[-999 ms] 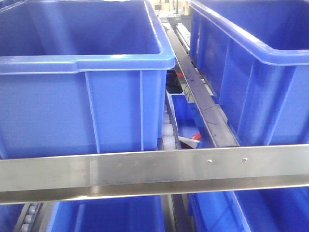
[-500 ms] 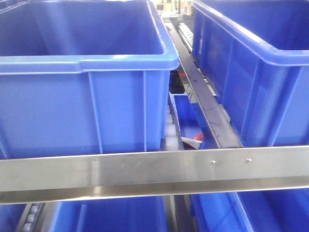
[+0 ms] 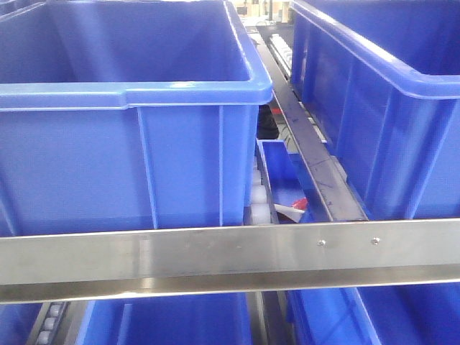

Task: Pick and sort blue part to right shelf
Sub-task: 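Lower the left gripper into the bin and release the blue block, then lower the right gripper into the other blue bin and release its block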

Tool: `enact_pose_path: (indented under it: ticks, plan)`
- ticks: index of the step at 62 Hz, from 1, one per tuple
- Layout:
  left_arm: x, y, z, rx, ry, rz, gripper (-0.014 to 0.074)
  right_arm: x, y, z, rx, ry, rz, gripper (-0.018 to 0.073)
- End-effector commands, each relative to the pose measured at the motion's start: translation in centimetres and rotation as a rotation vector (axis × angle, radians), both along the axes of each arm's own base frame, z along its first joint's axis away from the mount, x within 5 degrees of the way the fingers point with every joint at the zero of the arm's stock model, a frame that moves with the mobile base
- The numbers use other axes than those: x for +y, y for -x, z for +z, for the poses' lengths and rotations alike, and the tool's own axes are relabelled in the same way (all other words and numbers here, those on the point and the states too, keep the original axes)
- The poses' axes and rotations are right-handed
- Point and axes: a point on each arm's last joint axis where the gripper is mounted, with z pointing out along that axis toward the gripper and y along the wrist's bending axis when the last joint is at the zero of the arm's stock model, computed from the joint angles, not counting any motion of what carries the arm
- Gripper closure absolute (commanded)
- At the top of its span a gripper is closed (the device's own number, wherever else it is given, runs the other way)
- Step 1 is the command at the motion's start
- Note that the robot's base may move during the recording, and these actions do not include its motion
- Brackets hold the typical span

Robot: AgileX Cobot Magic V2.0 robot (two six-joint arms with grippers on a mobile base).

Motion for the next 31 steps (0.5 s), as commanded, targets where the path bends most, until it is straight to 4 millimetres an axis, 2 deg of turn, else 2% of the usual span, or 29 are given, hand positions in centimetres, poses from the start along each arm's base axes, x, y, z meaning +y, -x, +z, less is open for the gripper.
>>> enact_pose_path:
  ticks: [1, 6, 8, 14, 23, 31]
  plan:
    - [-0.2, 0.0, 1.4, -0.082, 0.022, -0.018, 0.0471, 0.1, -2.2, 1.3, -0.118, 0.052, 0.058, 0.0306]
    - [-0.2, 0.0, 1.4, -0.082, 0.022, -0.018, 0.0471, 0.3, -4.4, -0.7, -0.082, 0.060, 0.078, 0.0306]
    - [-0.2, 0.0, 1.4, -0.082, 0.022, -0.018, 0.0471, 0.4, -5.6, -2.0, -0.058, 0.063, 0.087, 0.0306]
    - [-0.2, 0.0, 1.4, -0.082, 0.022, -0.018, 0.0471, 0.5, -7.2, -4.1, -0.021, 0.089, 0.107, 0.0306]
    - [-0.2, 0.0, 1.4, -0.082, 0.022, -0.018, 0.0471, 0.5, -8.7, -6.4, 0.016, 0.136, 0.139, 0.0306]
    - [-0.2, 0.0, 1.4, -0.082, 0.022, -0.018, 0.0471, 0.5, -9.3, -7.5, 0.040, 0.157, 0.153, 0.0306]
